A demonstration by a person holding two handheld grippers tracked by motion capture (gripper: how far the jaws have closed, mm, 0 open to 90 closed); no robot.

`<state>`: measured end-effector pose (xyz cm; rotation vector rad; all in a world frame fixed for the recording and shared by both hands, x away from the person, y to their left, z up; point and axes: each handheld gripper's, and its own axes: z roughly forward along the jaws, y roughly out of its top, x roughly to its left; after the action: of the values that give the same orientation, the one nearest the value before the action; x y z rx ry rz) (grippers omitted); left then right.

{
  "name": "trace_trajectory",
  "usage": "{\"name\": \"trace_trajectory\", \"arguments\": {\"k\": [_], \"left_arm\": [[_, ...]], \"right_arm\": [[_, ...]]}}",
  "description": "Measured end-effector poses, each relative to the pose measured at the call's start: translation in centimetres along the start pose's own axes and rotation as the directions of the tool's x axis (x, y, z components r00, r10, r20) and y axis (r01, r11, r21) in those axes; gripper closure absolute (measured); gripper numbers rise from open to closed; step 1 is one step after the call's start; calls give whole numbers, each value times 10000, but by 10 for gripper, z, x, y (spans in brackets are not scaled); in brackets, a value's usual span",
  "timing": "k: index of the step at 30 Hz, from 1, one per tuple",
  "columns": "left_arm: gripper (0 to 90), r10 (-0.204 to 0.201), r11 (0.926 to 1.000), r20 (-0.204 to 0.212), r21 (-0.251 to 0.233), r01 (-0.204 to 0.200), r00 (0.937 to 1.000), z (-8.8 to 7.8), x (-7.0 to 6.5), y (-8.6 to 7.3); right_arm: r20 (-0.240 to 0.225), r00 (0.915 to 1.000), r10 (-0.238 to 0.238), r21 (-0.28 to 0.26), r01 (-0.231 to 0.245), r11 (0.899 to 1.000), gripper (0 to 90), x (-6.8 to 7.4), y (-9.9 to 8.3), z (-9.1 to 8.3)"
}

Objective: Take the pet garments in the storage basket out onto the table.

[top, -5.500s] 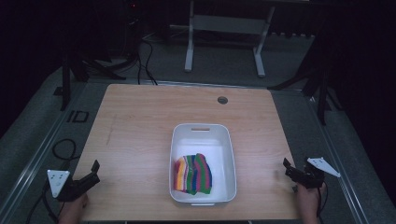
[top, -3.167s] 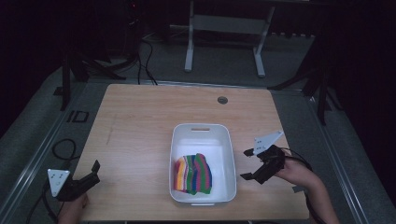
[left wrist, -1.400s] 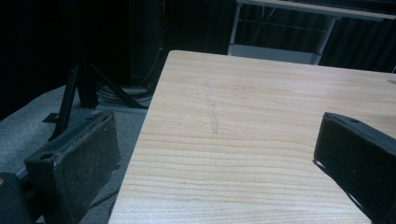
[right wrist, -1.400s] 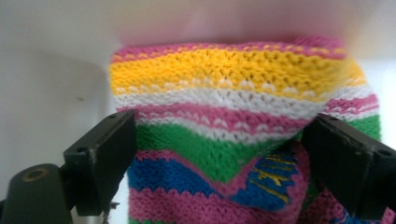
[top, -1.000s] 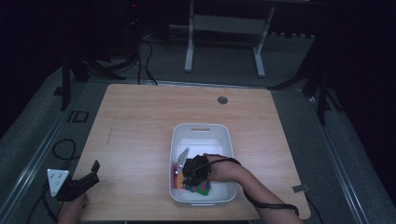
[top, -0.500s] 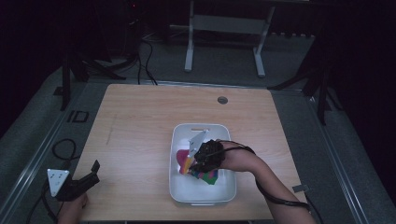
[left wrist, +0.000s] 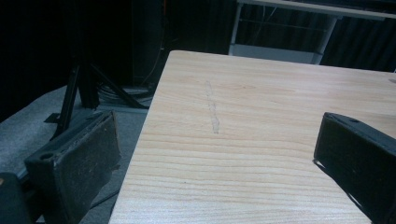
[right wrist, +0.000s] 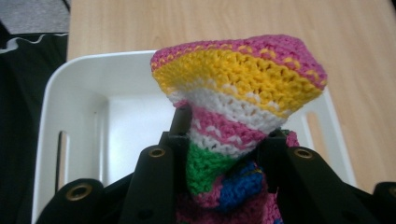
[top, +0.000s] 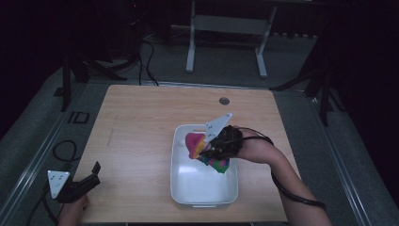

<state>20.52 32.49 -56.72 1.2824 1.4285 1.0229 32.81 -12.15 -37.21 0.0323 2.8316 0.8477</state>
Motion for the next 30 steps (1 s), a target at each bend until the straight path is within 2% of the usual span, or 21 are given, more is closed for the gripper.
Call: {"name": "trace_trajectory", "arguments": {"k": [6, 7, 12, 17, 25, 30], "left_arm": [[10, 14, 10000, -5, 5, -14, 10000, 0, 0, 0], [9, 7, 10000, -1, 6, -7, 10000, 0, 0, 0], [9, 12, 10000, -2, 8, -12, 10000, 0, 0, 0], [9, 37, 10000, -2, 24, -37, 10000, 0, 0, 0], [10, 16, 10000, -12, 33, -16, 10000, 0, 0, 0], [9, 19, 10000, -7, 38, -19, 10000, 0, 0, 0]], "right_arm": [[242, 9992, 332, -270, -325, 9991, 670, -9, -10, -18], [413, 9974, 595, -405, -578, 9975, 670, -13, -17, -26], [864, 9910, 1023, -450, -987, 9941, 670, -22, -33, -41], [1247, 9796, 1574, -434, -1531, 9873, 669, -32, -54, -58], [1961, 9443, 2643, -384, -2619, 9643, 669, -47, -96, -78], [2398, 9145, 3258, -455, -3246, 9447, 668, -52, -122, -90]]}}
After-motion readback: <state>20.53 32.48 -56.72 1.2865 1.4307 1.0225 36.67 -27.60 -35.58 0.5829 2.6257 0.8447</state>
